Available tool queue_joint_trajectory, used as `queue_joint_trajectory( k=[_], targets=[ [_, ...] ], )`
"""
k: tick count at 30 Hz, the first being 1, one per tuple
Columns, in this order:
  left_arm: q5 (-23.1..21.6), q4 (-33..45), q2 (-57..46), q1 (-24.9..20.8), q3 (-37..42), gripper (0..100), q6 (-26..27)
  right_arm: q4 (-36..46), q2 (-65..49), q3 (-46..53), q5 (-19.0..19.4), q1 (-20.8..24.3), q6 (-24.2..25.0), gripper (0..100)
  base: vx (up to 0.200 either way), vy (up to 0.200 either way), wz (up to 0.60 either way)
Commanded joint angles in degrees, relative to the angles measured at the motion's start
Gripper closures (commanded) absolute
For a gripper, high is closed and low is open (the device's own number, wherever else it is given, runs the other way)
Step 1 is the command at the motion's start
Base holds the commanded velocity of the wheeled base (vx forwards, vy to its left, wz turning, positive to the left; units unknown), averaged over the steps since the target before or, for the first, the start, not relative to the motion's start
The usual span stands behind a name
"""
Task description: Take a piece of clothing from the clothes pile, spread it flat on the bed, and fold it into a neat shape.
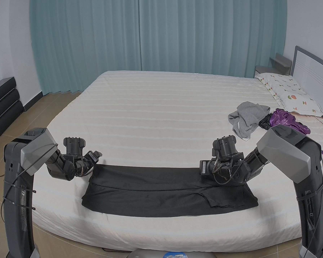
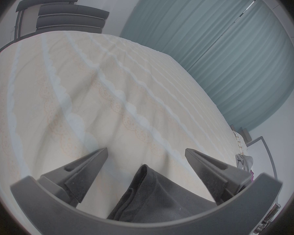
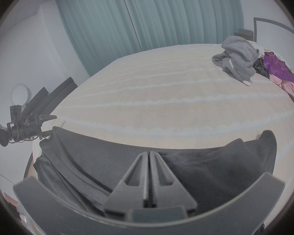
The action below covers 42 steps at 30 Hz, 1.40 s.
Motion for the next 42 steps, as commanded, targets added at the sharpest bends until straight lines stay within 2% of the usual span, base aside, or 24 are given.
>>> queue_joint_trajectory(
  k=[1, 9, 19, 30, 31, 42],
  targets=[
    [0.0, 0.0, 0.0, 0.0, 0.0, 0, 0.0, -0.1, 0.0, 0.1, 0.2, -0.2, 0.1, 0, 0.0, 0.0, 0.0],
    [0.0, 0.0, 0.0, 0.0, 0.0, 0, 0.0, -0.1, -3.1, -0.1, 1.0, -0.9, 4.1, 0, 0.0, 0.0, 0.0],
    [0.0, 0.1, 0.0, 0.0, 0.1, 0, 0.0, 1.5, -3.6, 1.4, 3.1, -9.8, 6.8, 0, 0.0, 0.0, 0.0],
    [0.0, 0.1, -0.1, 0.1, 0.0, 0, 0.0, 4.7, -2.2, 1.6, 5.6, -12.2, 8.9, 0, 0.0, 0.0, 0.0],
    [0.0, 0.1, 0.0, 0.0, 0.1, 0, 0.0, 5.6, -2.3, 1.5, 5.6, -12.1, 8.9, 100, 0.0, 0.0, 0.0],
    [0.0, 0.1, -0.1, 0.1, 0.0, 0, 0.0, 6.7, -2.7, 0.9, 5.1, -13.0, 8.9, 100, 0.0, 0.0, 0.0]
  ],
)
